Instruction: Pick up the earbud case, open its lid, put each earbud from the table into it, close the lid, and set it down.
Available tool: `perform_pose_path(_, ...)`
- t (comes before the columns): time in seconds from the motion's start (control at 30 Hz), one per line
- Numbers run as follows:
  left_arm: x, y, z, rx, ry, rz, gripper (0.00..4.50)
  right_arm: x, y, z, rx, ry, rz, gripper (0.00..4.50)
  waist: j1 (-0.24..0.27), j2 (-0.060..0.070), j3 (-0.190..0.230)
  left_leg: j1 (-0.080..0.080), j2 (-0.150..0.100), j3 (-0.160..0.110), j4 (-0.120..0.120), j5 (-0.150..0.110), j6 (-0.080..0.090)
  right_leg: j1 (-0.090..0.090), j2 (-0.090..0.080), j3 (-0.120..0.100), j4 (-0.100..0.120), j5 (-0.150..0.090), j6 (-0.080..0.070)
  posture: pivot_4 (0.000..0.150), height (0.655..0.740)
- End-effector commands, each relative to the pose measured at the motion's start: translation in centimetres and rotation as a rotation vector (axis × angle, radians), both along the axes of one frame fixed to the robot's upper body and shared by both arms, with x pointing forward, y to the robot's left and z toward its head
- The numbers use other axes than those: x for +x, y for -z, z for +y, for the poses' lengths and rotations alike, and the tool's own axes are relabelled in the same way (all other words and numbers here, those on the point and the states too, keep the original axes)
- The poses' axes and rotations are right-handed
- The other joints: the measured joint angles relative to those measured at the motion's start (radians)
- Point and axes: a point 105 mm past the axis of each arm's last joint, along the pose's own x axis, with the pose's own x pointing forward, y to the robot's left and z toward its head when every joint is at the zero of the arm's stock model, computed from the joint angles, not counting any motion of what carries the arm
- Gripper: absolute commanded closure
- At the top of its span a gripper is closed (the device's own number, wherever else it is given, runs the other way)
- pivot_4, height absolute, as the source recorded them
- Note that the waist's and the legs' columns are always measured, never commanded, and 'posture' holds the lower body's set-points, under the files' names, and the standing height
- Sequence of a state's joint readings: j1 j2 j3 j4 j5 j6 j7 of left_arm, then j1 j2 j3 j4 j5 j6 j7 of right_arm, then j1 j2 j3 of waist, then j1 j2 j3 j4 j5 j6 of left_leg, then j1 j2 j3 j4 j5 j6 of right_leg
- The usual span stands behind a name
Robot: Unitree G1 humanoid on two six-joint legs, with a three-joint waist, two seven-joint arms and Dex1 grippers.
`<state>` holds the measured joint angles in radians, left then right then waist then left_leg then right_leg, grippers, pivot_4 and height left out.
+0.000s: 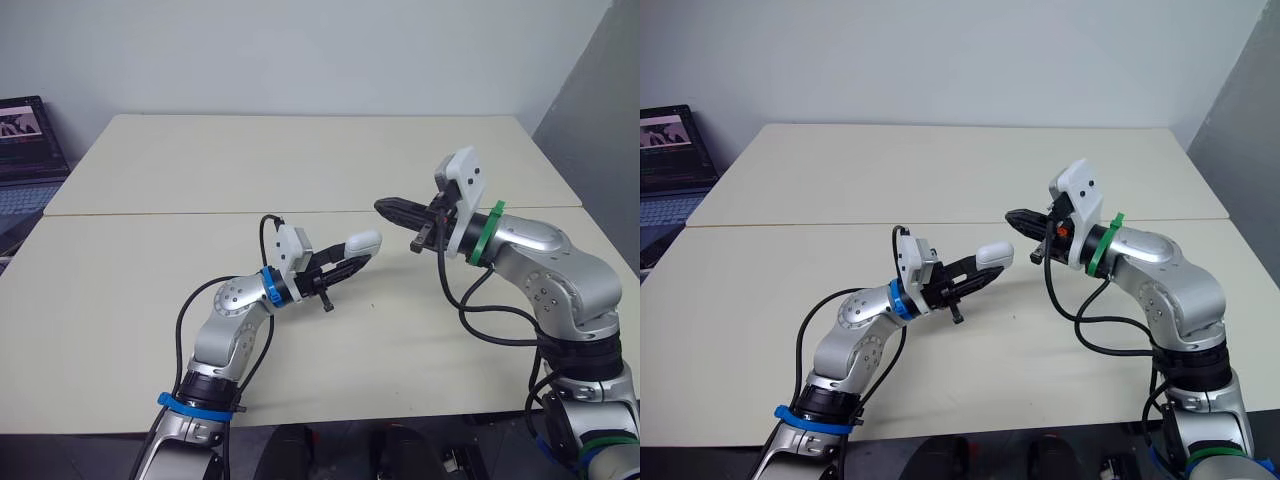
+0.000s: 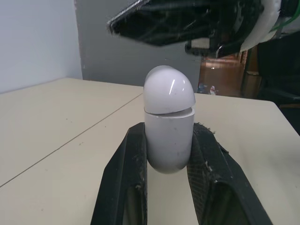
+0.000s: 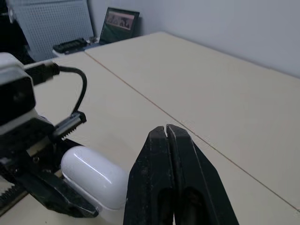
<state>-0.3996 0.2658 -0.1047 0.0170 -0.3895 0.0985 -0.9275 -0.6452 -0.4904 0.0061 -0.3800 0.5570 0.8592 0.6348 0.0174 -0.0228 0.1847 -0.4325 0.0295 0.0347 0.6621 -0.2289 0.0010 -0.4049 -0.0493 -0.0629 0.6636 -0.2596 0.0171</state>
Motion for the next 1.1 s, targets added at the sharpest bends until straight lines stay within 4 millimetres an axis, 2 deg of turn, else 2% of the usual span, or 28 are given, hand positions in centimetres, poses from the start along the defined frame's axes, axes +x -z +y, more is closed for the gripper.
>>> perform_pose_path(0.03, 0.1, -1.0, -0.2, -0.008, 0.003, -0.044, 3.75, -1.8, 0.0, 1.5, -0.023, -0.07, -0.012, 4.44, 0.0, 0.0, 0.0, 0.0, 0.0, 0.0, 0.0, 0.0, 0.0, 0.0, 0.0, 0.0, 0.0, 0.0, 0.0, 0.15, 0.74)
perform_pose_path(0.17, 0.1, -1.1, -0.3, -0.011, 0.007, -0.047, 3.75, -0.4, 2.0, 1.3, -0.103, 0.035, 0.01, 4.44, 0.0, 0.0, 0.0, 0.0, 0.0, -0.001, 0.0, 0.0, 0.0, 0.0, 0.0, 0.0, 0.001, 0.0, 0.0, 0.15, 0.74)
perform_pose_path(0.33, 0.0, -1.3, -0.2, -0.015, 0.008, -0.05, 3.75, 0.4, 2.9, 0.7, -0.156, 0.091, 0.001, 4.44, 0.0, 0.0, 0.0, 0.0, 0.0, 0.0, 0.001, 0.0, 0.0, 0.0, 0.0, 0.0, 0.001, 0.0, 0.0, 0.15, 0.74)
perform_pose_path(0.43, 0.0, -1.3, -0.1, -0.015, 0.004, -0.047, 3.75, -0.2, 3.1, 0.8, -0.153, 0.06, 0.011, 4.44, 0.0, 0.0, 0.0, 0.0, 0.0, 0.0, 0.001, 0.0, 0.0, 0.0, 0.0, 0.0, 0.001, 0.0, 0.0, 0.15, 0.74)
perform_pose_path(0.57, 0.1, -0.5, 0.3, -0.012, -0.005, 0.016, 3.75, -2.2, 2.2, 0.9, -0.095, -0.045, 0.011, 4.44, 0.0, 0.0, 0.0, 0.0, 0.0, 0.0, 0.001, 0.0, 0.0, 0.0, 0.0, 0.0, 0.001, 0.0, 0.0, 0.15, 0.74)
perform_pose_path(0.67, 0.0, 0.2, 0.8, -0.01, -0.001, 0.105, 3.75, -4.1, 1.8, 0.1, -0.117, -0.137, -0.025, 3.92, 0.0, 0.0, 0.0, 0.0, 0.0, 0.0, 0.0, 0.0, 0.0, 0.0, 0.0, 0.0, 0.0, 0.0, 0.0, 0.15, 0.74)
perform_pose_path(0.77, 0.0, 1.6, 1.1, 0.016, -0.001, 0.255, 3.75, -5.4, 2.0, -1.3, -0.165, -0.187, -0.024, 2.81, 0.0, 0.0, 0.0, 0.0, 0.0, -0.001, 0.0, 0.0, 0.0, 0.0, 0.0, 0.0, 0.0, 0.0, 0.0, 0.15, 0.74)
perform_pose_path(0.9, -0.3, 3.9, 1.0, 0.054, -0.025, 0.57, 3.75, -6.7, 4.7, -3.8, -0.32, -0.238, -0.01, 1.35, 0.005, 0.0, 0.0, 0.0, 0.0, -0.001, 0.002, 0.0, 0.0, 0.001, 0.0, 0.0, 0.0, -0.002, 0.004, 0.15, 0.74)
perform_pose_path(1.0, -0.2, 5.2, 0.8, 0.079, -0.048, 0.788, 3.75, -6.7, 6.3, -5.0, -0.359, -0.224, 0.002, 0.25, 0.004, 0.0, 0.0, 0.0, -0.001, -0.001, 0.002, 0.0, 0.0, 0.001, 0.0, 0.0, 0.0, -0.003, 0.005, 0.15, 0.74)
perform_pose_path(1.03, -0.1, 5.5, 0.7, 0.077, -0.058, 0.871, 3.75, -6.5, 6.6, -5.3, -0.362, -0.212, -0.001, 0.02, 0.004, 0.0, 0.0, 0.0, 0.0, -0.001, 0.003, 0.0, 0.0, 0.001, 0.0, 0.0, 0.001, -0.003, 0.006, 0.15, 0.74)
perform_pose_path(1.1, 0.2, 6.1, 0.8, 0.084, -0.093, 0.963, 3.75, -6.1, 6.8, -5.6, -0.359, -0.191, -0.01, 0.02, 0.002, 0.0, 0.0, 0.001, -0.001, -0.001, 0.003, 0.001, 0.001, 0.001, 0.001, 0.0, 0.001, -0.002, 0.007, 0.15, 0.74)
